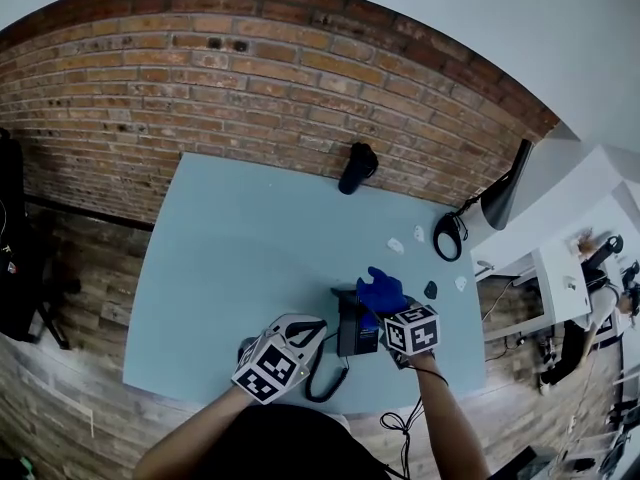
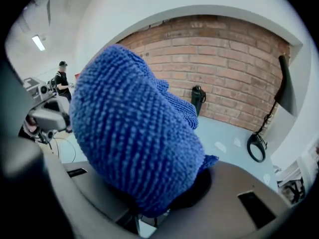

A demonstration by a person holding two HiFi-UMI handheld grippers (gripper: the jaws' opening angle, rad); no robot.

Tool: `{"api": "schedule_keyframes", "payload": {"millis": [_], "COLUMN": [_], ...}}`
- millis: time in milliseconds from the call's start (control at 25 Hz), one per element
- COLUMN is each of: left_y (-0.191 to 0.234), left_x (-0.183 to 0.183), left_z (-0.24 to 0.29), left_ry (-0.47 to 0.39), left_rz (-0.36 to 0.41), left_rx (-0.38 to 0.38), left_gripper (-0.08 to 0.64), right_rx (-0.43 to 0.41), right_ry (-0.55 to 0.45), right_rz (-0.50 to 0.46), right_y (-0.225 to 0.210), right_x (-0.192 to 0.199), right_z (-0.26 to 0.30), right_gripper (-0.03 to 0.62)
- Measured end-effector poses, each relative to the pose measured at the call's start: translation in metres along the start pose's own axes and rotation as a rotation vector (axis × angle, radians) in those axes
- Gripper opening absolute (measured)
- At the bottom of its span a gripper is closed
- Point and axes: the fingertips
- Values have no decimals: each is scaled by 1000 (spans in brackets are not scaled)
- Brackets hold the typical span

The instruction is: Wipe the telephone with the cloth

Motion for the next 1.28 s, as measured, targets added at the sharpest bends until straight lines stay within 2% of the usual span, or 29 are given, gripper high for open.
{"api": "schedule_keyframes", "payload": {"millis": [80, 160, 320, 440, 560, 720, 800, 1040, 1200, 1280], "left_y": [2, 5, 14, 20, 21, 17, 13, 1, -1, -3], "left_x": [0, 1, 5, 6, 8, 9, 9, 16, 19, 18], "left_z": [1, 1, -2, -4, -5, -1, 2, 6, 7, 8], "left_ry": [2, 6, 14, 19, 19, 23, 29, 54, 65, 67], "left_rz": [-3, -7, -24, -37, -42, -39, -31, -11, 1, 11], "left_rx": [-5, -12, -33, -45, -42, -22, -9, 27, 30, 31], "left_gripper": [11, 11, 11, 11, 11, 11, 11, 11, 11, 11], "right_rx": [5, 10, -8, 9, 40, 90, 114, 108, 84, 90], "right_ry": [-30, 3, 120, 173, 166, 172, 167, 103, 108, 111], "right_rz": [3, 10, 19, 13, 10, -93, -109, 31, 56, 31], "right_y": [0, 1, 13, 13, 12, 16, 16, 16, 21, 24], "right_x": [-17, -15, 16, 38, 41, 42, 43, 46, 57, 62], "right_z": [12, 30, 68, 88, 92, 93, 93, 88, 84, 82], "right_gripper": [126, 127, 126, 126, 126, 126, 126, 125, 126, 126]}}
Point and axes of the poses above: the fingertips, and each gripper's own axes: z forward along the fingers, y to its left, x out of its underside, and after that the axes turned 1 degree about z, right-handed
